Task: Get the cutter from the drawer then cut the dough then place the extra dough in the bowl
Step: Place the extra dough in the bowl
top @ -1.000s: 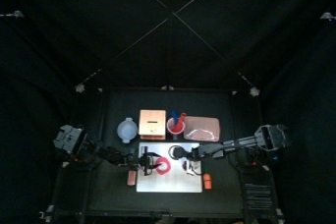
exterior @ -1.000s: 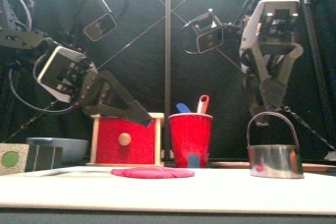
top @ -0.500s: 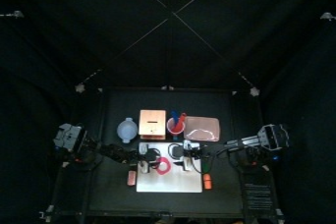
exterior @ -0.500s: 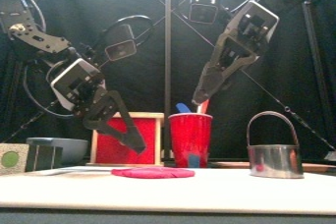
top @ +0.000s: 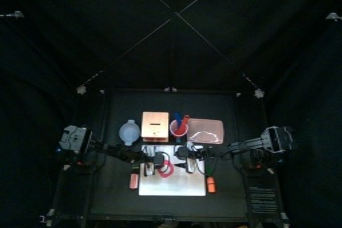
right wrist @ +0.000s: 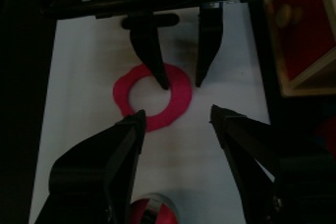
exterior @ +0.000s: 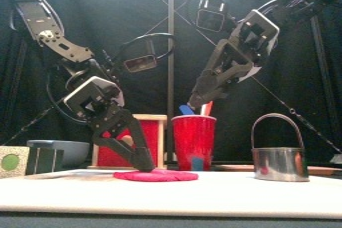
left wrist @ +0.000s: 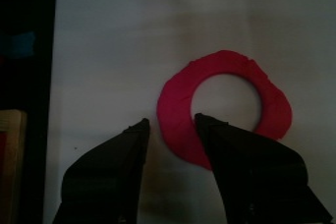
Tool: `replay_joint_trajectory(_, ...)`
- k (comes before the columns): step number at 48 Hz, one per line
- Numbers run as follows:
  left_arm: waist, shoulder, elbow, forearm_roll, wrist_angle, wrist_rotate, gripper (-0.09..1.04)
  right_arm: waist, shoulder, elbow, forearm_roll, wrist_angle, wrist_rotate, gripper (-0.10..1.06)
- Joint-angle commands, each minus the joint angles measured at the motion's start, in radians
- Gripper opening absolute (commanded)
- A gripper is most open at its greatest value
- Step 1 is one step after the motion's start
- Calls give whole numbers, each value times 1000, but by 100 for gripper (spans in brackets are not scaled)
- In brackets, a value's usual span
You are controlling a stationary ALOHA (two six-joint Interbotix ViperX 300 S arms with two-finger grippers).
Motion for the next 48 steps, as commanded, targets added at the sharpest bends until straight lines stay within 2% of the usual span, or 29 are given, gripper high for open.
replay_joint_trajectory(1,6,0,-26,2,37,2,80,-3,-18,-6,5,-11,-2,89)
replay_joint_trajectory(8,2,9,-29,2,61,2,76,-6,-18,-3,5,-11,0,89)
replay_joint_trajectory(23,-2,8,-26,3,58,2,59,-6,-14,-2,20,-11,0,89)
replay_joint_trajectory(31,-8,-8,-25,11,31,2,58,-8,-12,-2,28,-11,0,89)
replay_joint_trajectory(36,-17,-46,-23,11,18,3,58,-9,-14,0,28,-11,0,89)
replay_joint_trajectory(48,-18,-279,48,12,-21,3,58,-38,-28,0,32,12,0,89)
